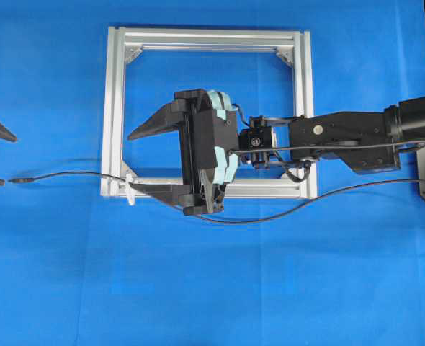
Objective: Insert the wire through the string loop located on the left side.
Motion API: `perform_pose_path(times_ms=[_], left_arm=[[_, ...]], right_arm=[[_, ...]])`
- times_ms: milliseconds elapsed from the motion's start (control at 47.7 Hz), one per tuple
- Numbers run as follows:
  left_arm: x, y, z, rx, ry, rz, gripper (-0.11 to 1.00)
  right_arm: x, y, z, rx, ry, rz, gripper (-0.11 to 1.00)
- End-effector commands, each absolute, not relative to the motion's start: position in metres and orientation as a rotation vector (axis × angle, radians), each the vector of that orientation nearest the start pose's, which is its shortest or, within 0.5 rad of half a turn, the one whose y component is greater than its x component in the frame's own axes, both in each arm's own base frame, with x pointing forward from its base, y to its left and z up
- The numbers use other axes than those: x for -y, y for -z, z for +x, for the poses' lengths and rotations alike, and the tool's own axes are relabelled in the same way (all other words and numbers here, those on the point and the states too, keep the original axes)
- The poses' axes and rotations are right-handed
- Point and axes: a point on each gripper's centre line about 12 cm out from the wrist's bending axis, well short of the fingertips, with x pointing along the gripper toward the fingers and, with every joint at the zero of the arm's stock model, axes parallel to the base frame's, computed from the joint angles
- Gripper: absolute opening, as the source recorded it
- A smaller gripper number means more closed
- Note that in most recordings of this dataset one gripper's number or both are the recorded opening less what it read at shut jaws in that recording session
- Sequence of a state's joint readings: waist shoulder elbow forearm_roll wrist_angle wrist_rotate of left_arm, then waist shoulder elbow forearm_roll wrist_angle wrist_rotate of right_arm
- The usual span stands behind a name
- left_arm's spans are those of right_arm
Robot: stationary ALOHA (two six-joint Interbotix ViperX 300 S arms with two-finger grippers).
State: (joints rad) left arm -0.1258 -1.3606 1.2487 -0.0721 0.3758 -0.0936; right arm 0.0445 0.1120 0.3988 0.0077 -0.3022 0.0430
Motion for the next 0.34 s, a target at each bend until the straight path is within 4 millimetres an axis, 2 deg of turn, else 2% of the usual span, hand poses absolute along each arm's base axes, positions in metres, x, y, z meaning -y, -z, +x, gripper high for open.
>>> perform_pose_path(times_ms=[0, 314], left_arm=[[0.0193, -0.2525, 0.1322, -0.275, 0.126, -0.142, 0.78], [0.0192, -0.2518, 0.1326, -0.269, 0.125, -0.141, 0.78]], right_arm=[[-0.0190, -0.2715, 0.4681, -0.151, -0.033, 0.053, 0.96], [-0.0181, -0.2715, 0.4681, -0.151, -0.031, 0.056, 0.96]])
